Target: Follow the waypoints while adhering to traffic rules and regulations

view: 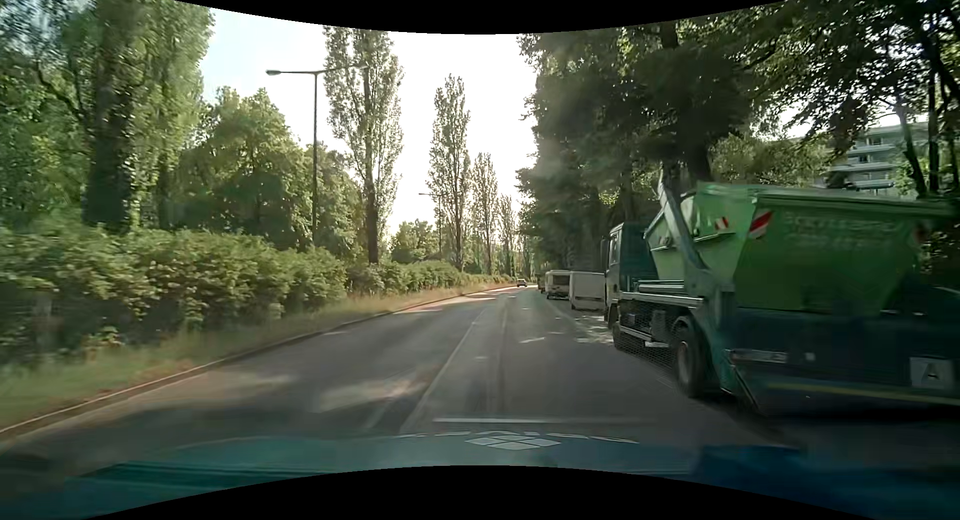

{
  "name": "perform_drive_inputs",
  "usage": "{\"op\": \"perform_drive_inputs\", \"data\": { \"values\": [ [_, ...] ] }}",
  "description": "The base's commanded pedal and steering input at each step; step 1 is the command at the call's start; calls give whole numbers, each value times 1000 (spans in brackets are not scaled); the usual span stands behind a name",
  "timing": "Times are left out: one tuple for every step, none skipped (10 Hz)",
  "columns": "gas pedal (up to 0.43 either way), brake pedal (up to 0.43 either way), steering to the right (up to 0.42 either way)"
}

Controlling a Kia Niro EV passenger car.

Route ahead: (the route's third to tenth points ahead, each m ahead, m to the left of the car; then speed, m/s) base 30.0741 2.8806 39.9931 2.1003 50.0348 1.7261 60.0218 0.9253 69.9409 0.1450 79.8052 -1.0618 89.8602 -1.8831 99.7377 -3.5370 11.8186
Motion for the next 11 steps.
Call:
{"op": "perform_drive_inputs", "data": {
  "values": [
    [169, 0, 5],
    [169, 0, 5],
    [169, 0, 5],
    [169, 0, 6],
    [169, 0, 6],
    [169, 0, 6],
    [169, 0, 7],
    [177, 0, 9],
    [189, 0, 9],
    [189, 0, 8],
    [189, 0, 8]
  ]
}}
